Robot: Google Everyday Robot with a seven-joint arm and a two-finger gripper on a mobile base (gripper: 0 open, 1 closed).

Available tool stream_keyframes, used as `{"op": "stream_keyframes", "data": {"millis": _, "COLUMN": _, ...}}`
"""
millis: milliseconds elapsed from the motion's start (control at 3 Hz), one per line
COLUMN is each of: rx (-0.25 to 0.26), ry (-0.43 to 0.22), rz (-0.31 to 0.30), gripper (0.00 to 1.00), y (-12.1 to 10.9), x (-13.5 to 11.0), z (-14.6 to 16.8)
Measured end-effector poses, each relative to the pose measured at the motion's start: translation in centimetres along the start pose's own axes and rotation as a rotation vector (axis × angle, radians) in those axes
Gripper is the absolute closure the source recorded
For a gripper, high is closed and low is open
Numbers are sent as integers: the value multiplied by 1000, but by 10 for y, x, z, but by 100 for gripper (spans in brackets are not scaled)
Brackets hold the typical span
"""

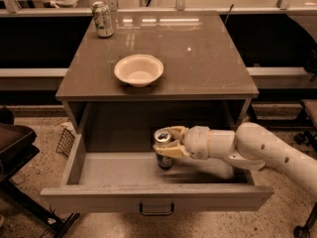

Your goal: Place redbull can into top drawer

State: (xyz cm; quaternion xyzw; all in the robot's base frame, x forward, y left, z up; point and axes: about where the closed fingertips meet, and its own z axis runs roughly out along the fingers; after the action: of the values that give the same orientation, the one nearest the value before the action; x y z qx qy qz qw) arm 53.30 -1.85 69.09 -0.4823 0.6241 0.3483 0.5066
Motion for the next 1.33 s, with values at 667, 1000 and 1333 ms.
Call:
{"op": "stream_keyframes", "data": {"millis": 667, "rx": -10, "ry": -2, "rz": -2, "gripper": 51, "y": 3, "x": -2, "z": 4}}
{"op": "stream_keyframes", "data": {"millis": 1000, "rx": -13, "ry": -2, "rz": -3, "gripper": 28, "y": 3, "x": -3, "z": 6}}
{"op": "stream_keyframes", "data": {"millis": 1333, "rx": -17, "ry": -3, "rz": -3, "gripper": 4, "y": 5, "x": -3, "z": 7}}
